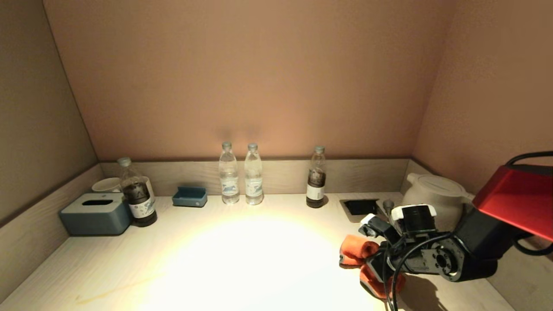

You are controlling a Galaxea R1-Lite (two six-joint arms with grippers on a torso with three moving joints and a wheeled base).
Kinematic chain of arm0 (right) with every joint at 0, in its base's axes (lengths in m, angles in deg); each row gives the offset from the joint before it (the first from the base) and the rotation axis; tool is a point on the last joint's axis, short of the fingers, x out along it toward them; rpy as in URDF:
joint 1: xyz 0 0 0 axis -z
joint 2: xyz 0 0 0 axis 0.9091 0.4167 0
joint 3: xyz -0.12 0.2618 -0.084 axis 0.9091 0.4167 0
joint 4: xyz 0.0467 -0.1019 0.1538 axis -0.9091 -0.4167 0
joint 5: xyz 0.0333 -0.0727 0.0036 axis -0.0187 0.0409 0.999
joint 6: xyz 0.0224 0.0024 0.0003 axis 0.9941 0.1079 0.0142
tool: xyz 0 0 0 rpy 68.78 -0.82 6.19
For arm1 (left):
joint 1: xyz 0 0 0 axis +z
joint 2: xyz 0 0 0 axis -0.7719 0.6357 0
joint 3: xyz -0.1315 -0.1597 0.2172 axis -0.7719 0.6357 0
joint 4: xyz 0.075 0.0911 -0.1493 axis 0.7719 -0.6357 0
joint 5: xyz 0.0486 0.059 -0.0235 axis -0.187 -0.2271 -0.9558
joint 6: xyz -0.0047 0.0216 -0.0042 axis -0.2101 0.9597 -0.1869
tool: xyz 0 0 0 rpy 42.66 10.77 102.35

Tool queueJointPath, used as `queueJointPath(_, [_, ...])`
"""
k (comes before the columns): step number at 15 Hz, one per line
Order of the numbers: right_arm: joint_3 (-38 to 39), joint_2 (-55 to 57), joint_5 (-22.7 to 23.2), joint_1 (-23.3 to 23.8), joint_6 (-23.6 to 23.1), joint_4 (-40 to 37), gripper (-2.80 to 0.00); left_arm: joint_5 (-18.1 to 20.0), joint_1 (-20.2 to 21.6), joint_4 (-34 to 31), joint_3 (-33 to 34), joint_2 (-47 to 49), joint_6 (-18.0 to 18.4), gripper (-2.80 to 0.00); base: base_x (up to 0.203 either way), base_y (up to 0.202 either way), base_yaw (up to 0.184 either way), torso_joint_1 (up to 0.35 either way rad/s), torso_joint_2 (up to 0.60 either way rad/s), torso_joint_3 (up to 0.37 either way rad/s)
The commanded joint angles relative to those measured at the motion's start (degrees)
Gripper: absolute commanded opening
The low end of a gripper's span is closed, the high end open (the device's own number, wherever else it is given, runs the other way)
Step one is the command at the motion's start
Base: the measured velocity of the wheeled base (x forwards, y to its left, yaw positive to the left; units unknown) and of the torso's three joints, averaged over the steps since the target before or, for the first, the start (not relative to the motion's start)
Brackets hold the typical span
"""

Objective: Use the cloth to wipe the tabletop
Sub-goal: Sweep the stains on the table

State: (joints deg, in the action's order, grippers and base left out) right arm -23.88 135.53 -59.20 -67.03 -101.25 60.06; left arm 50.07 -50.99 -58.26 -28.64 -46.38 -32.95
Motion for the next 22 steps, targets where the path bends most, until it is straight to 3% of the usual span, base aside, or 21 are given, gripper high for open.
queueJointPath(1, [1.91, -0.91, 1.3, 7.42, -3.45, 0.23, -2.8, -0.04, 0.02, -0.02, 0.0, -0.02, -0.03, -2.8, 0.0, 0.0, 0.0, 0.0, 0.0, 0.0])
queueJointPath(6, [3.82, -1.82, 4.68, 16.0, -5.76, 0.24, -2.8, -0.04, 0.02, -0.02, 0.0, -0.02, -0.03, -2.8, 0.0, 0.0, 0.0, 0.0, 0.0, 0.0])
queueJointPath(11, [6.91, -2.16, 5.79, 15.72, -5.85, 0.41, -2.8, -0.04, 0.02, -0.02, 0.0, -0.02, -0.03, -2.8, 0.0, 0.0, 0.0, 0.0, 0.0, 0.0])
queueJointPath(14, [6.89, -1.92, 5.75, 11.11, -5.7, 0.39, -2.8, -0.04, 0.02, -0.02, 0.0, -0.02, -0.03, -2.8, 0.0, 0.0, 0.0, 0.0, 0.0, 0.0])
queueJointPath(16, [6.32, -1.62, 5.4, 5.59, -4.9, 0.34, -2.8, -0.04, 0.02, -0.02, 0.0, -0.02, -0.03, -2.8, 0.0, 0.0, 0.0, 0.0, 0.0, 0.0])
queueJointPath(19, [3.6, -0.51, 2.57, -2.4, -0.4, 0.32, -2.8, -0.04, 0.02, -0.02, 0.0, -0.02, -0.03, -2.8, 0.0, 0.0, 0.0, 0.0, 0.0, 0.0])
queueJointPath(21, [1.73, 0.5, 0.93, -4.79, 1.44, 0.26, -2.8, -0.04, 0.02, -0.02, 0.0, -0.02, -0.03, -2.8, 0.0, 0.0, 0.0, 0.0, 0.0, 0.0])
queueJointPath(22, [-0.43, 1.42, -0.27, -8.76, 2.93, 0.18, -2.8, -0.04, 0.02, -0.02, 0.0, -0.02, -0.03, -2.8, 0.0, 0.0, 0.0, 0.0, 0.0, 0.0])
